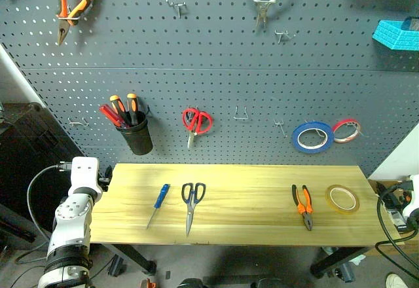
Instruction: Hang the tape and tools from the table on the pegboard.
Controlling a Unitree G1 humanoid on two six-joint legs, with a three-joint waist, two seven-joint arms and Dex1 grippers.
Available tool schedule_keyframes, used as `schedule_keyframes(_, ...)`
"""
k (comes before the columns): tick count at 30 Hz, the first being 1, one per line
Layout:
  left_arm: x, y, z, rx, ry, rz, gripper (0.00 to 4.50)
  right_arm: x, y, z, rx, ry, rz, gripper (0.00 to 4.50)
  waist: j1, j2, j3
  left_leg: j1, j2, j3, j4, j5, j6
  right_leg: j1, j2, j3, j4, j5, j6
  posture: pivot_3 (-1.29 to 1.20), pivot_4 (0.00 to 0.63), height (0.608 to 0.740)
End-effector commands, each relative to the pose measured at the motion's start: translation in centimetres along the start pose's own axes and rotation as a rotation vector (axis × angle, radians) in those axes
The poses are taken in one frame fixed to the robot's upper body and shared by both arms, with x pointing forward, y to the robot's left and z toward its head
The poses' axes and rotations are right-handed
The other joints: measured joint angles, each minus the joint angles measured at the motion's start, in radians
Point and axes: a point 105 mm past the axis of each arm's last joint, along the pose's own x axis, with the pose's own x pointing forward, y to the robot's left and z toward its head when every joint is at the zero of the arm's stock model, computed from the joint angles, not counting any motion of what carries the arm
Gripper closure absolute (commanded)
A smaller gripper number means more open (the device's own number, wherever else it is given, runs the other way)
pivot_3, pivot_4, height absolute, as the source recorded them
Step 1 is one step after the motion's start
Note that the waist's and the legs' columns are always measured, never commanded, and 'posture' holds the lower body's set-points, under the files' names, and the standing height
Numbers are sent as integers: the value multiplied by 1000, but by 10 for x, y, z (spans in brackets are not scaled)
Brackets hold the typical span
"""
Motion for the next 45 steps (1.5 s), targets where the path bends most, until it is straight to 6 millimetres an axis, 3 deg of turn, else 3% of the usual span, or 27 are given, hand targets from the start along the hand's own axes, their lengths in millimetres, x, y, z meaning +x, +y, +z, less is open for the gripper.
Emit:
schedule_keyframes(1,1,13,20,51,-75,31,1491,3,-2,18,-27,-65,-1,0,0,0,0,0,0,0,0,0,0,0,0,0,0,0,0,-44,0,740)
schedule_keyframes(8,-1,14,19,37,-79,27,1491,4,10,13,-43,-55,44,0,2,0,0,0,0,0,0,0,0,0,0,0,0,0,0,-28,0,740)
schedule_keyframes(14,-9,0,18,-6,-82,-57,1491,1,31,14,-74,-60,136,0,5,0,0,0,0,0,0,0,0,0,0,0,0,0,0,-30,0,740)
schedule_keyframes(24,-30,-99,52,68,-191,-376,1491,-11,88,17,-73,18,351,0,11,1,0,-1,-1,-1,1,0,0,0,-1,0,0,0,0,-90,0,740)
schedule_keyframes(28,-49,-143,65,118,-216,-616,1491,-18,108,17,-71,110,393,0,8,2,1,-1,-1,0,1,-1,1,0,-1,0,0,0,1,-119,37,740)
schedule_keyframes(32,-86,-191,89,134,-251,-1001,1491,-18,122,15,-50,211,419,0,-2,4,20,-1,0,2,2,-1,1,0,0,1,-1,-1,1,-145,80,740)
schedule_keyframes(37,-121,-218,114,221,-300,-1321,1491,-2,123,12,-75,294,415,0,-19,8,64,-1,1,2,4,-1,2,2,0,1,0,-1,1,-156,134,740)
schedule_keyframes(45,-129,-236,139,296,-363,-1433,1491,41,98,10,-29,386,296,0,-42,7,113,-4,1,5,2,-4,6,-1,0,2,-1,-1,1,-131,177,740)
